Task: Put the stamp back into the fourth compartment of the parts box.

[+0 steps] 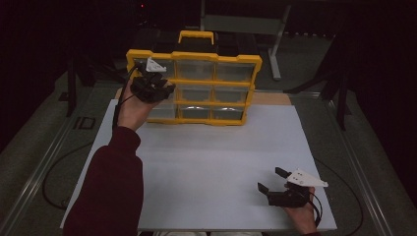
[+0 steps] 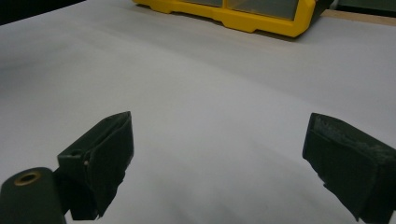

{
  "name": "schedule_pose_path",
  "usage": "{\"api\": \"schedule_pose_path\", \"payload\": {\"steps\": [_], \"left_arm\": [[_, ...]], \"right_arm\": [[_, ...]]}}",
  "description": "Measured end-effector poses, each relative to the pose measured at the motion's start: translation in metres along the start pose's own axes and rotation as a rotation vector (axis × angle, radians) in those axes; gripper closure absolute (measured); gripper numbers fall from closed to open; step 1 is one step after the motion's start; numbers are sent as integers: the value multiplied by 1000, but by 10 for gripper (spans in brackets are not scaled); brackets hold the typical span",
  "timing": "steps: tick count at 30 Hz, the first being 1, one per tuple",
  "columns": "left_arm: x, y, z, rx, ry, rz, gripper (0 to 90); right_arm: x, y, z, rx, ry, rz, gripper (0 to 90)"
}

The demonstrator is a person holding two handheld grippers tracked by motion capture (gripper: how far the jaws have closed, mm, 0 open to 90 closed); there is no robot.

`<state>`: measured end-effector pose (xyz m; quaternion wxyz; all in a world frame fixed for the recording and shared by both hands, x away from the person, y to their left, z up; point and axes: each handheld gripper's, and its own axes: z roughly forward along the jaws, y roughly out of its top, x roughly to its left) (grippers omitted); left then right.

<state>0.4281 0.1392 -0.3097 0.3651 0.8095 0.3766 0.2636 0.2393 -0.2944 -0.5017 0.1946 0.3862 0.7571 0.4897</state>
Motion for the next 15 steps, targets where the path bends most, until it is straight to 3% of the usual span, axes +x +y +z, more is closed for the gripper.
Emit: {"api": "schedule_pose_path", "payload": {"steps": [15], "left_arm": [[2,-1,7,30,24,-24,658]], "right_arm": [[0,0,0,2,0,0,89]]}}
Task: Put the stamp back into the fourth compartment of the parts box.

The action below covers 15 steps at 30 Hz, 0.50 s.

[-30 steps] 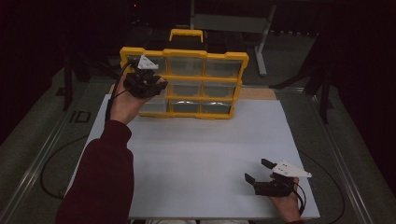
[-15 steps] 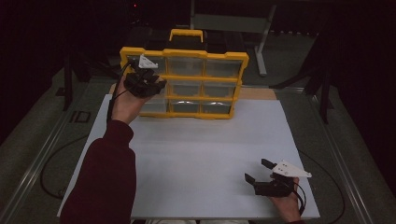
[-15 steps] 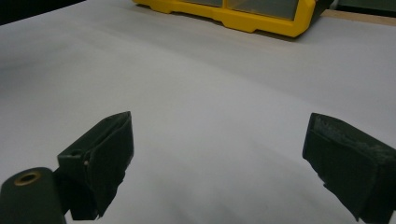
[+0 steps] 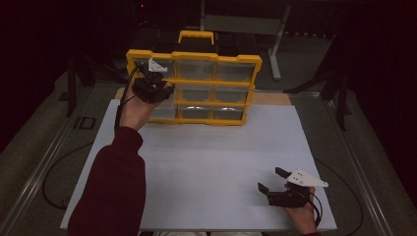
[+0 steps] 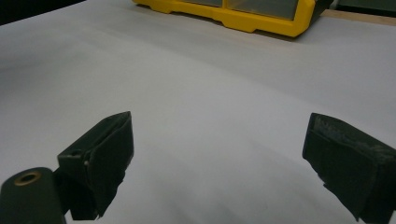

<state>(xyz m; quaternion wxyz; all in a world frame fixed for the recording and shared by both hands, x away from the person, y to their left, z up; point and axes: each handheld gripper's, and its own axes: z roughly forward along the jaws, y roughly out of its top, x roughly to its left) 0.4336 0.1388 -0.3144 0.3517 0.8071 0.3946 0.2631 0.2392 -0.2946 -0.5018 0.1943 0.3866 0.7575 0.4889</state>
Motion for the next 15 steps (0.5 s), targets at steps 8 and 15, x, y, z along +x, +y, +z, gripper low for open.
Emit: {"api": "schedule_pose_path", "payload": {"steps": [8,15], "left_arm": [[3,-2,0,12,8,-11,658],[-1,-1,4,36,43,-9,316]], "right_arm": [[0,0,0,2,2,-1,89],[0,0,0,2,2,-1,89]]}}
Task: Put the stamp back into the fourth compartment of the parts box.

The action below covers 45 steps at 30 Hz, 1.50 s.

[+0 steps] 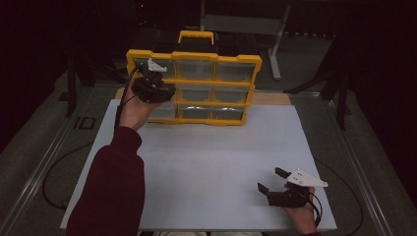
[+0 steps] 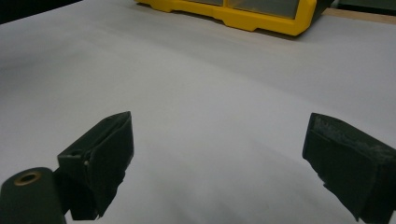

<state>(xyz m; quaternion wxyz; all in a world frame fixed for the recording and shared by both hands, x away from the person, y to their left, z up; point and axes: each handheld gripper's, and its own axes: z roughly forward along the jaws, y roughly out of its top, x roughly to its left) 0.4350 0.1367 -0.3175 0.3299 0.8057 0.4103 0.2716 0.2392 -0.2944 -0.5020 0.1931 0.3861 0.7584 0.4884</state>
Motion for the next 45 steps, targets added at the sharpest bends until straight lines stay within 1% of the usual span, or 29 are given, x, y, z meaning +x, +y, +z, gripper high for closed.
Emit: {"api": "schedule_pose_path", "payload": {"steps": [1,2,3,5,6,7,9,11,13,14,18,19,20,22,26,31,33,36,37,40,43,45], "left_arm": [[-2,0,1,7,29,7,316],[-4,0,4,24,18,7,172],[-5,0,5,25,22,10,148],[-5,0,5,29,21,6,131],[-5,0,6,29,2,-3,93],[-5,0,6,29,-1,-2,70],[-5,1,6,33,2,4,56],[-4,1,6,23,-8,-7,44],[-3,0,5,21,-33,-10,21],[-3,0,5,25,-36,-9,6],[-6,0,6,33,-51,13,0],[-9,1,7,18,-62,4,0],[-9,1,7,18,-62,4,0],[-11,1,7,12,-75,16,0],[-18,1,8,11,-101,35,0],[-29,-1,13,12,-123,57,0],[-31,-4,14,7,-139,56,0],[-35,-10,15,1,-149,54,0],[-36,-11,14,3,-151,59,0],[-41,-18,11,-24,-158,56,0],[-48,-27,8,-41,-165,80,0],[-53,-34,6,-52,-166,85,0]], "right_arm": [[0,0,0,0,0,0,89],[0,0,0,1,1,0,89],[0,0,0,1,0,-1,89],[0,0,0,1,1,-2,89],[0,0,0,1,1,-2,89],[0,0,0,1,1,0,89],[0,0,0,1,1,1,89],[0,0,0,1,0,0,89],[0,0,0,1,1,-1,89],[0,0,0,1,1,-1,89],[0,0,0,1,1,-1,89],[0,0,0,1,1,-2,89],[0,0,0,2,1,-3,89],[0,0,0,2,2,-3,89],[0,0,0,2,2,-2,89],[0,0,0,2,2,-1,89],[0,0,0,2,3,0,89],[0,0,0,0,2,-1,89],[0,0,0,1,3,0,89],[0,0,0,3,2,-1,89],[0,0,1,2,3,-1,89],[0,0,1,2,3,0,89]]}}
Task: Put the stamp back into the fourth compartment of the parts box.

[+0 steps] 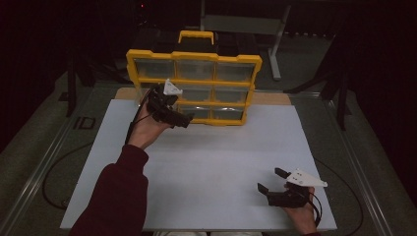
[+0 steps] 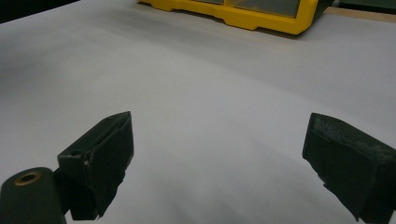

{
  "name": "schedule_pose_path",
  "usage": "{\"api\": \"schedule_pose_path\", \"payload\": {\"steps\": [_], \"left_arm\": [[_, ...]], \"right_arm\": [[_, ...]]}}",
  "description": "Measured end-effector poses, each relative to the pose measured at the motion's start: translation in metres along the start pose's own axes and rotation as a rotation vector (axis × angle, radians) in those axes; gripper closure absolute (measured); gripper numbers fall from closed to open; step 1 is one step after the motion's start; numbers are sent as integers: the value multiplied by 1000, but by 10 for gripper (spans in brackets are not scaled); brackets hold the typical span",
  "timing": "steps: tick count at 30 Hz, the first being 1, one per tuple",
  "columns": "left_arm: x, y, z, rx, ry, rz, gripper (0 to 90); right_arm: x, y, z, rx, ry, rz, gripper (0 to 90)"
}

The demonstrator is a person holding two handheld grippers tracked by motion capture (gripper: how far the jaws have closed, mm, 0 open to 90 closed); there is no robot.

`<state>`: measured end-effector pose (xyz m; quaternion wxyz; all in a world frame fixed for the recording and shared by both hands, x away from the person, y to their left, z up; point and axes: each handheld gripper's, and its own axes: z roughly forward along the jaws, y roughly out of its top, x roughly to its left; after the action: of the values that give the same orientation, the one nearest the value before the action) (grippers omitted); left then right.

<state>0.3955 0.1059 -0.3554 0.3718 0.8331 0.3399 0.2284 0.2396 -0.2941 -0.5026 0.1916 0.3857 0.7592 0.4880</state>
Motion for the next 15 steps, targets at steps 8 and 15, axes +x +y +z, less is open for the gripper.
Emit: {"api": "schedule_pose_path", "payload": {"steps": [8,15], "left_arm": [[-13,-30,-15,-68,16,10,17],[-17,-68,-12,-67,-15,-34,4]], "right_arm": [[0,0,0,2,0,0,89],[1,0,0,4,-1,0,89]]}}
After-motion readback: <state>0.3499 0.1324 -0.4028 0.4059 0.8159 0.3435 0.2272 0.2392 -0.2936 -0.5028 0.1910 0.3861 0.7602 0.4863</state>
